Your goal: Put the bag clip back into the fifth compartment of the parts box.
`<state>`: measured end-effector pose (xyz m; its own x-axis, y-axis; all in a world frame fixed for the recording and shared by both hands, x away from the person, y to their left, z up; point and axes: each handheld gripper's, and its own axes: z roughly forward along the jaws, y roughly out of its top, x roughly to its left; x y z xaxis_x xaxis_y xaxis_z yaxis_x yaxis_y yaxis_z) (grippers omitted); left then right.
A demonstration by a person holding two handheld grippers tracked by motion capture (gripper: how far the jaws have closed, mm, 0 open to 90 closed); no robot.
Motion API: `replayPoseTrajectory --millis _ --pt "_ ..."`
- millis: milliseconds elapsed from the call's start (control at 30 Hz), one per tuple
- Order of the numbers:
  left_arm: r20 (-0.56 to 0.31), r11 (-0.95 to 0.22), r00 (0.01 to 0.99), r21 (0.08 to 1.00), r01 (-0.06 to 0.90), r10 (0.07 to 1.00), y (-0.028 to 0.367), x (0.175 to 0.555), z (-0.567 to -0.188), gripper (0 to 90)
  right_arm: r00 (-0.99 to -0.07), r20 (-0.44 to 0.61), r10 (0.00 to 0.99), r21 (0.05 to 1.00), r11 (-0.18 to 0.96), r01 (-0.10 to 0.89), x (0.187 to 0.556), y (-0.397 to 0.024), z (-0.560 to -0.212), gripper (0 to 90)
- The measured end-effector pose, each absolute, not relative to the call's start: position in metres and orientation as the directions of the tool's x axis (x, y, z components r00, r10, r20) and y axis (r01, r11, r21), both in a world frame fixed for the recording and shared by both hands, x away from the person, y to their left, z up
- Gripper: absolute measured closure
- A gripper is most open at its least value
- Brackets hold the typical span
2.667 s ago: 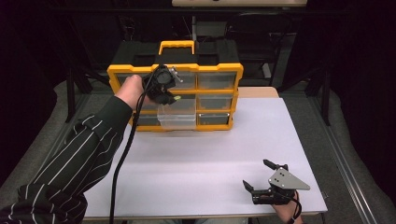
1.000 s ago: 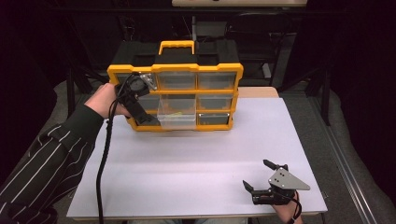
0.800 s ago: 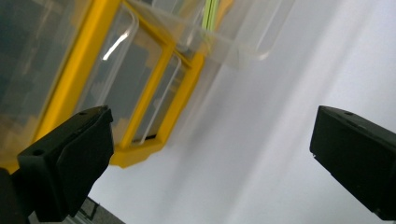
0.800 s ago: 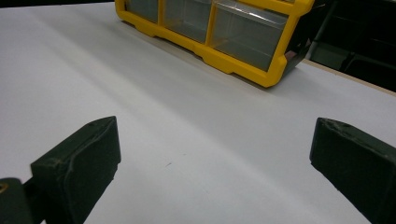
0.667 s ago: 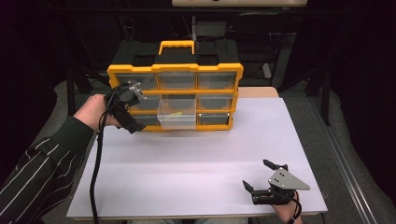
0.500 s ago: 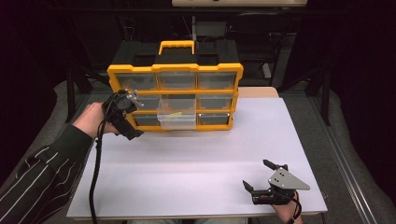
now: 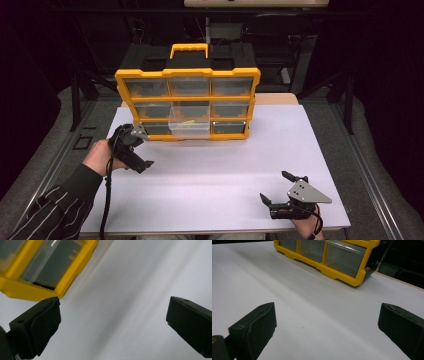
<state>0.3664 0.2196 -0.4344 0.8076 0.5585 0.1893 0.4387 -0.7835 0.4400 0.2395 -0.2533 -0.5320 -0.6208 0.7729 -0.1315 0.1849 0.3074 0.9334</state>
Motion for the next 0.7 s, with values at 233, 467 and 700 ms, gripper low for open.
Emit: replayPoseTrajectory --millis 233,467,700 --pt "0.153 -0.7 0.76 0.534 0.474 0.632 0.23 0.348 -0.461 0.0 -0.622 -0.13 0.772 0.932 0.309 0.19 0.24 -0.253 -0.532 1.3" --pt "0.127 -0.63 0.724 0.608 0.483 0.678 0.235 0.332 -0.48 0.0 -0.622 -0.13 0.772 0.931 0.311 0.192 0.239 -0.253 -0.532 1.3" --pt "0.099 -0.545 0.68 0.687 0.481 0.726 0.24 0.314 -0.499 0.0 -0.623 -0.134 0.771 0.931 0.313 0.188 0.239 -0.253 -0.532 1.3"
